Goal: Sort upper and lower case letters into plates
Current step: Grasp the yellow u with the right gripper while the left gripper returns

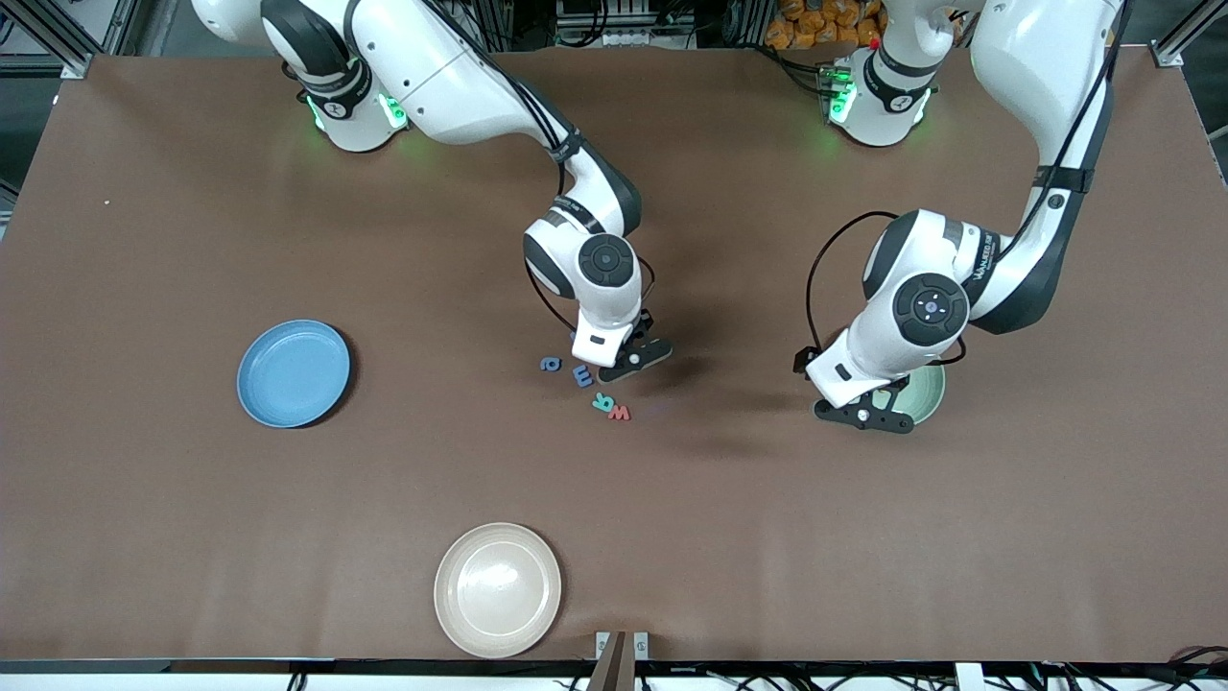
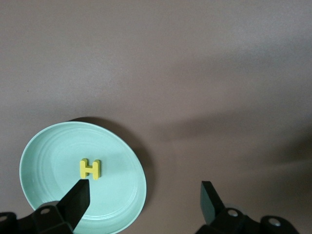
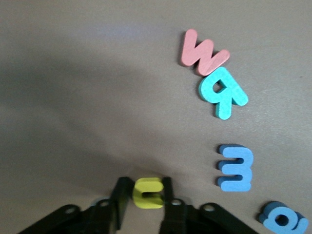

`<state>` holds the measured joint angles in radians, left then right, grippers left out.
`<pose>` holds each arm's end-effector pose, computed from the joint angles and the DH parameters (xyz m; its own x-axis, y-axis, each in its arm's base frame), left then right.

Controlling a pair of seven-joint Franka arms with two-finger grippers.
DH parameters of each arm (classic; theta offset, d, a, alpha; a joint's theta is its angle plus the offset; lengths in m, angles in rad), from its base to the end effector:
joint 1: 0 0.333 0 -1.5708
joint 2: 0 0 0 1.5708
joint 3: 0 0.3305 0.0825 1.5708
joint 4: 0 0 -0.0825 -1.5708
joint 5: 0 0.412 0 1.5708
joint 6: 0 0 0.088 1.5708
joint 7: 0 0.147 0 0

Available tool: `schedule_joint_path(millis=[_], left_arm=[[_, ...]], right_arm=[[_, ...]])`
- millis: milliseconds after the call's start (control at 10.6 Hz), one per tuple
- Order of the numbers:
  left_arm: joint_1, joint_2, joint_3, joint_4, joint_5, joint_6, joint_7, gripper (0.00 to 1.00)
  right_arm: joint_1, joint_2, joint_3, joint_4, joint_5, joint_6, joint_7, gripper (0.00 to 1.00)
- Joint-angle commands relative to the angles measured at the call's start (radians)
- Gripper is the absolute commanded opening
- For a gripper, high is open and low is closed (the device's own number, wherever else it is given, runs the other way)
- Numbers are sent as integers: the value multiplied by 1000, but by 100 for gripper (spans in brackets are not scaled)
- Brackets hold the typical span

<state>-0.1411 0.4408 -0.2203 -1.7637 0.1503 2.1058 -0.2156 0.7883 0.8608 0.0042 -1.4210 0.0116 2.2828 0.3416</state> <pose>0.6343 -0.2182 0.2704 0.9751 -0.2078 -0.0782 -0.2117 -0.9762 -0.0466 0.5325 0.5403 0.1326 0.9039 0.4276 -0.0031 0.4276 -0.9039 -0.0116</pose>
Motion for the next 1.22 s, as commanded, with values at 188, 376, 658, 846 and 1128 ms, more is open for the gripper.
schedule_joint_path(millis=[188,376,658,846,1128], left_arm=[[-60,-8,-24,64,6,-20,-45,100],[-95,25,-25,114,-14,-20,-176,100],[-144,70,-25,167,-63,-20,-358,100],[-193,122,-24,222,-118,-7,-543,100],[-284,226,-5,305,-120,61,-828,100]], right_arm=[[6,-9,-3,-1,-18,-5,36,0],[2,-35,-16,1,-18,-6,108,0],[-26,-98,-98,11,-12,-8,114,0],[-91,-129,-101,10,-12,-35,112,0],[-236,-183,-102,2,-10,-136,36,0]])
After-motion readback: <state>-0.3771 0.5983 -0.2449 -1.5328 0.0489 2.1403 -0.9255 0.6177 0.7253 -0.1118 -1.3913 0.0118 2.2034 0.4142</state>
